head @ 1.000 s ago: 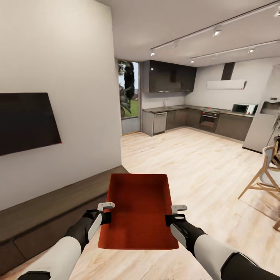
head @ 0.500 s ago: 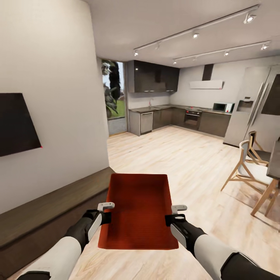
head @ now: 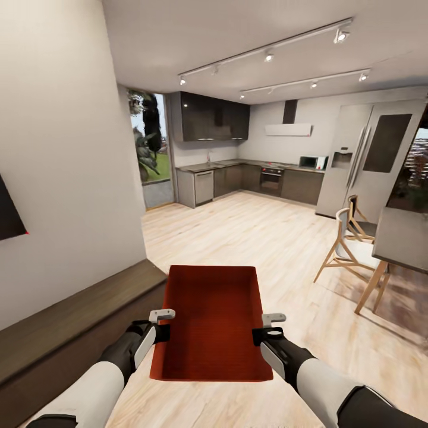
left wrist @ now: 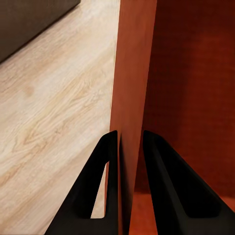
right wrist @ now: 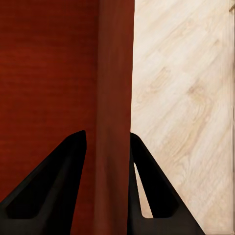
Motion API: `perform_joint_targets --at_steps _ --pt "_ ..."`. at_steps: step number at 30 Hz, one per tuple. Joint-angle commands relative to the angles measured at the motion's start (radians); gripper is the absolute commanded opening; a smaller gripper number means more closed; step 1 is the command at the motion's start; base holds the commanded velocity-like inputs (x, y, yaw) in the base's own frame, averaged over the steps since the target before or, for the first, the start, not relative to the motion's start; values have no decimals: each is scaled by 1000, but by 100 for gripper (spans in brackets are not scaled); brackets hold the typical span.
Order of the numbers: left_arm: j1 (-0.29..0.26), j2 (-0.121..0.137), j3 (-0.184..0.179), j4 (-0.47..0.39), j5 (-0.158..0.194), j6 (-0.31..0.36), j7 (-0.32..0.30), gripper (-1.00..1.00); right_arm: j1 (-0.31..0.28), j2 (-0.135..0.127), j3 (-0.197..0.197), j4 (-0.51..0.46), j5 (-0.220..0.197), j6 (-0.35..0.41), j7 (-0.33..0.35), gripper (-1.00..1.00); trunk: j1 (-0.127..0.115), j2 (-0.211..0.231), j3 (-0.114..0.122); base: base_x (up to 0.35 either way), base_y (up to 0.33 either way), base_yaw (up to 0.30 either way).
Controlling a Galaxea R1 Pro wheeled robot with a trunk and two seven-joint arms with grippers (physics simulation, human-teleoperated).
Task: Move the two storage containers from the living room to the garage. In the garage, place one container on the floor and stack the other container on top of it (either order is fine).
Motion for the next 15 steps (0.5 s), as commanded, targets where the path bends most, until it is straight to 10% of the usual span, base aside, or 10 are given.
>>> perform_joint_targets --at_steps 1,15 --pt "0 -1 7 -2 -15 7 12 -100 -1 5 2 -12 0 6 -6 -100 0 -1 -1 0 0 -243" --pt "0 -1 6 -2 -15 7 12 -100 -1 5 2 -12 1 6 -6 -100 0 -1 -1 0 0 -243"
